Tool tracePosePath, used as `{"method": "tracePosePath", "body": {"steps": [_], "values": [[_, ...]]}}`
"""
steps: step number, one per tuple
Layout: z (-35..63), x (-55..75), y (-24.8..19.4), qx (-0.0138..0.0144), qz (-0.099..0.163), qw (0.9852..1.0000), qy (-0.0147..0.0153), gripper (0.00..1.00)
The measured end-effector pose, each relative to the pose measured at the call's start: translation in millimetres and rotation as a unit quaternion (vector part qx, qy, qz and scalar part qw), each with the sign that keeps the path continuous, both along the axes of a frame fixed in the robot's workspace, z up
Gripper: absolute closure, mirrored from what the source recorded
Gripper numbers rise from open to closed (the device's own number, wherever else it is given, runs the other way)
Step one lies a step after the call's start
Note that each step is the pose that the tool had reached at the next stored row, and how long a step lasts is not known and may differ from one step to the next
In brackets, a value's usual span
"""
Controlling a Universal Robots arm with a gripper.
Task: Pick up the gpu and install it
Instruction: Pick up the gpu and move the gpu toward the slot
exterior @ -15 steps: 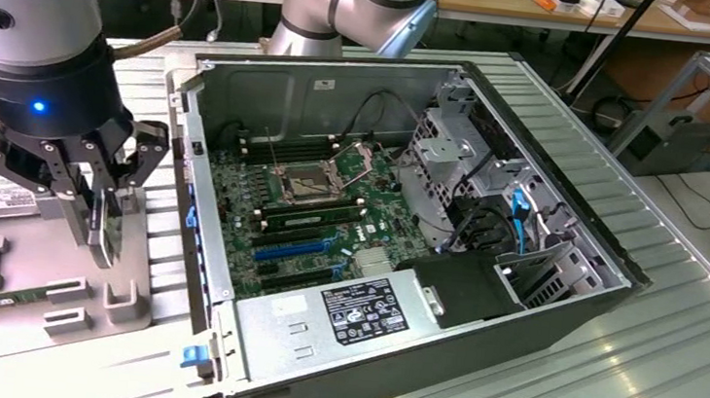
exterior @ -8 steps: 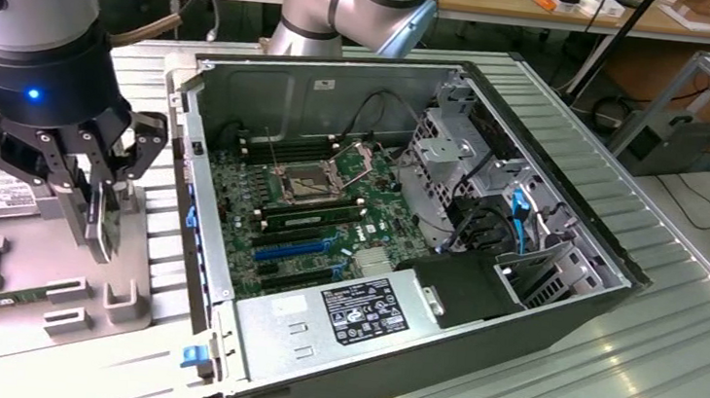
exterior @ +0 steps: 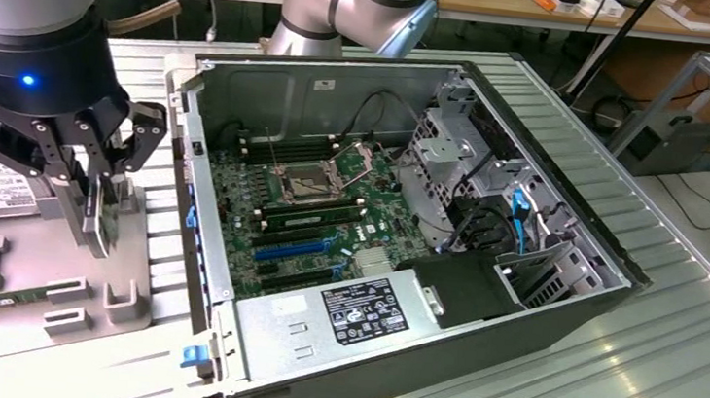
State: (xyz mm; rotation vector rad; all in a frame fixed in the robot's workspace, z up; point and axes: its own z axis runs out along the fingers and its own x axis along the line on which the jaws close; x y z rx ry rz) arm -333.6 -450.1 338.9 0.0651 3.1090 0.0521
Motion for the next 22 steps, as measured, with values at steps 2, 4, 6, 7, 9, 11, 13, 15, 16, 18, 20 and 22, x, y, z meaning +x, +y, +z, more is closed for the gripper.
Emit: {"method": "tracePosePath", "body": {"steps": [2,4,6,7,9,11,13,15,16,18,20,22], "values": [[2.0,0.0,0.0,0.0000,0.000,1.0000,-0.0001,0.73],[4.5,0.0,0.0,0.0000,0.000,1.0000,-0.0001,0.73],[7.9,0.0,0.0,0.0000,0.000,1.0000,0.0000,0.73],[8.9,0.0,0.0,0.0000,0.000,1.0000,0.0000,0.73],[13.1,0.0,0.0,0.0000,0.000,1.0000,0.0000,0.73],[15.0,0.0,0.0,0.0000,0.000,1.0000,-0.0001,0.73],[17.0,0.0,0.0,0.0001,0.000,1.0000,-0.0001,0.73],[18.9,0.0,0.0,0.0001,0.000,1.0000,-0.0001,0.73],[19.5,0.0,0.0,0.0000,0.000,1.0000,0.0000,0.73],[20.5,0.0,0.0,0.0001,0.000,1.0000,-0.0001,0.73],[21.5,0.0,0.0,0.0000,0.000,1.0000,0.0000,0.73],[23.0,0.0,0.0,0.0000,0.000,1.0000,-0.0001,0.73]]}}
